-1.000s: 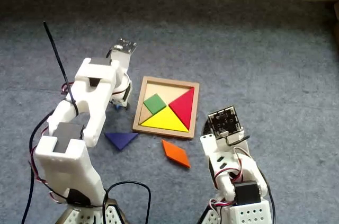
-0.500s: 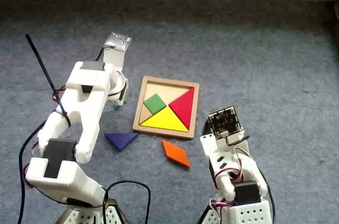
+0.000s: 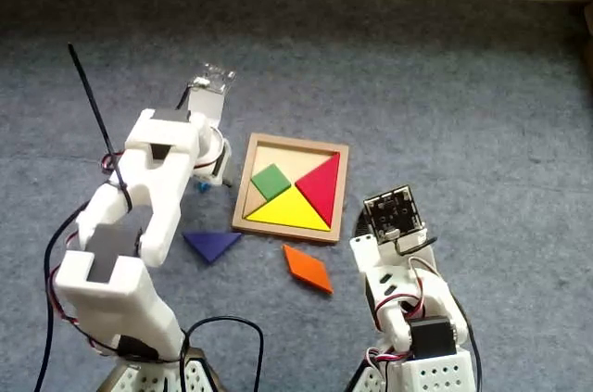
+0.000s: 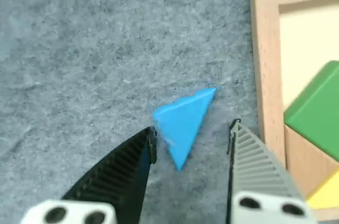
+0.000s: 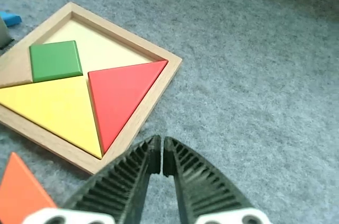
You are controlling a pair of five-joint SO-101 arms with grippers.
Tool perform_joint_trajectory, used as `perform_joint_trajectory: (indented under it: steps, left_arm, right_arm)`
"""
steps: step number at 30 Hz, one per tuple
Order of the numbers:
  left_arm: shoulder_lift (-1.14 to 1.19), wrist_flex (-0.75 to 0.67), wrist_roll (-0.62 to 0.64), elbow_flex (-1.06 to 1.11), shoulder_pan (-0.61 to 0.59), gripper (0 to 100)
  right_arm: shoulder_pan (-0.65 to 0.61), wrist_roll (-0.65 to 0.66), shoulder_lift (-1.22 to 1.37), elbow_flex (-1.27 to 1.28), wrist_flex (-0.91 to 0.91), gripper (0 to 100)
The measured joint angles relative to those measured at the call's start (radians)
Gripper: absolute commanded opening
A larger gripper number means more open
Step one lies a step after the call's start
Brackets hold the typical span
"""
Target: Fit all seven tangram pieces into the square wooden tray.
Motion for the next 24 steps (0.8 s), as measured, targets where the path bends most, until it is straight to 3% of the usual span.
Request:
perform_joint_trajectory:
  steps: [10,24]
  left_arm:
    - [0.117,0.103,-0.009,-0.163,0.006,16]
    - [-0.044,0.103,0.075,-0.054,-0.041,23]
  right_arm:
    - [0.000,0.000,0.000,0.000,0.000,3.4]
    - [0.000,0.000,0.000,0.000,0.000,3.4]
